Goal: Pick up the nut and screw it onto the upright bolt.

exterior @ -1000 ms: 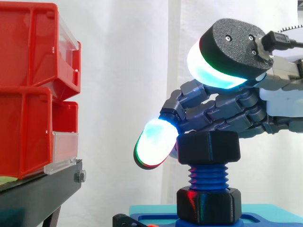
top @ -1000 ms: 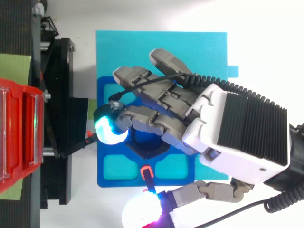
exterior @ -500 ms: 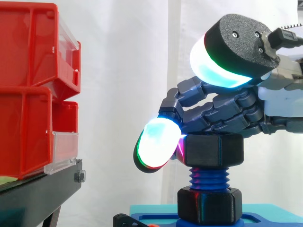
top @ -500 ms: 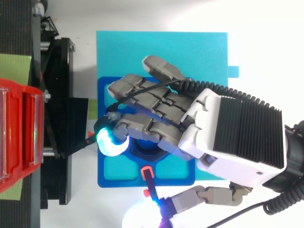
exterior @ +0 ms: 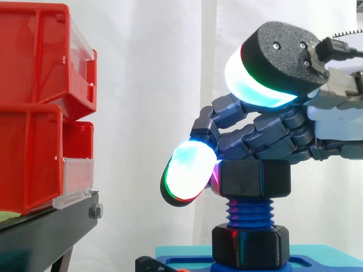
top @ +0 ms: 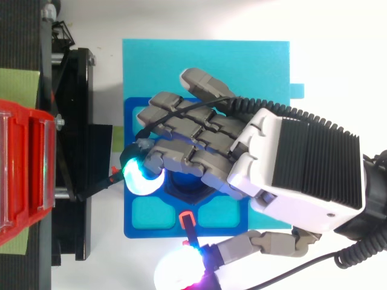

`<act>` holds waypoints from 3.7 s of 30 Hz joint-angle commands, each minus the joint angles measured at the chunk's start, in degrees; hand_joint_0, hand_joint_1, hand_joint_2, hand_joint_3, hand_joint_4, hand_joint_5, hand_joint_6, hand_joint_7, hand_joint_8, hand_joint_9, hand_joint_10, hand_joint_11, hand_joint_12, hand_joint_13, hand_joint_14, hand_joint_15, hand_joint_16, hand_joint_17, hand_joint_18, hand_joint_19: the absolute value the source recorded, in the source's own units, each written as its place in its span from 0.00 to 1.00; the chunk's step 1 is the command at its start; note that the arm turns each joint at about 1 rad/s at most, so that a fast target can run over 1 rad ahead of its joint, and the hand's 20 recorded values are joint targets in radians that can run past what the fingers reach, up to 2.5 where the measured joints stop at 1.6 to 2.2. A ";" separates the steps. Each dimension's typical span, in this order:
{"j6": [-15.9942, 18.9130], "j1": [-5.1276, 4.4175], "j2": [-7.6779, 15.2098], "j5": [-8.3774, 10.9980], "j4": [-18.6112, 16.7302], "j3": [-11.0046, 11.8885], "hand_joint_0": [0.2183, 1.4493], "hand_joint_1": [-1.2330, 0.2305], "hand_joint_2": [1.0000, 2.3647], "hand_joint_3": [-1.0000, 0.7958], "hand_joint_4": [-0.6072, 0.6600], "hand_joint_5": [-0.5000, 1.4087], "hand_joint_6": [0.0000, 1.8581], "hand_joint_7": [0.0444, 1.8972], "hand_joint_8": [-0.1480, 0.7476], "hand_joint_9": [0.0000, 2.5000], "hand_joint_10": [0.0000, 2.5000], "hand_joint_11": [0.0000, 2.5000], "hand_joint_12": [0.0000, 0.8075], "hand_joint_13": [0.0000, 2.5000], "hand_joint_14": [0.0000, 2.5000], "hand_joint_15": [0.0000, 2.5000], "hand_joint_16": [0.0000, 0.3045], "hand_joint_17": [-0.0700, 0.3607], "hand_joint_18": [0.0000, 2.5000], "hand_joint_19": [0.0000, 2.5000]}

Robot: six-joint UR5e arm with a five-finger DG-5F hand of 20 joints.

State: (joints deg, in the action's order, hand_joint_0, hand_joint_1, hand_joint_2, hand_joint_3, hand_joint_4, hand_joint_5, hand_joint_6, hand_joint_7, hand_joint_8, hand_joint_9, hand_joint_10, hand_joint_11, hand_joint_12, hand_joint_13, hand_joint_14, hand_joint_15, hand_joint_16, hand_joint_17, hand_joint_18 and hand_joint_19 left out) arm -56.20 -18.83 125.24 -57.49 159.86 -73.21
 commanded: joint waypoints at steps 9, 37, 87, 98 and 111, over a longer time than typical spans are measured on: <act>-0.13 1.34 0.01 -0.87 0.10 0.00 0.18 0.60 0.00 0.28 0.74 0.20 0.27 0.55 0.50 0.20 0.00 0.00 0.31 0.13 0.00 0.00 0.09 0.31 0.06 0.00; -0.75 4.50 -0.08 -6.76 0.01 0.00 0.21 0.66 0.00 0.28 0.69 0.27 0.27 0.68 0.46 0.34 0.00 0.00 0.25 0.22 0.00 0.00 0.07 0.28 0.13 0.00; -2.51 6.79 -6.58 -10.80 4.14 0.00 0.22 0.68 0.00 0.28 0.71 0.22 0.27 0.49 0.55 0.59 0.00 0.10 0.38 0.47 0.00 0.02 0.11 0.33 0.28 0.00; -5.58 6.70 -6.58 -12.03 0.18 0.88 0.18 0.74 0.00 0.28 0.59 0.16 0.27 0.31 0.41 0.15 0.00 0.00 0.41 0.01 0.00 0.00 0.15 0.40 0.00 0.00; -7.78 5.64 -3.33 -13.79 -4.21 0.88 0.16 0.81 0.00 0.28 0.68 0.18 0.27 0.33 0.34 0.00 0.00 0.00 0.40 0.00 0.00 0.00 0.17 0.43 0.00 0.00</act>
State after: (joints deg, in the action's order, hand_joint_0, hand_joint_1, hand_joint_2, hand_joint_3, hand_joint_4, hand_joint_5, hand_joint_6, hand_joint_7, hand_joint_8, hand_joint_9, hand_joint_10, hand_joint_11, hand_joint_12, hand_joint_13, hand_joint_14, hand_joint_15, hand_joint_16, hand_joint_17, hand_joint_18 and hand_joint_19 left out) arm -64.00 -12.97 121.69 -71.15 155.07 -72.33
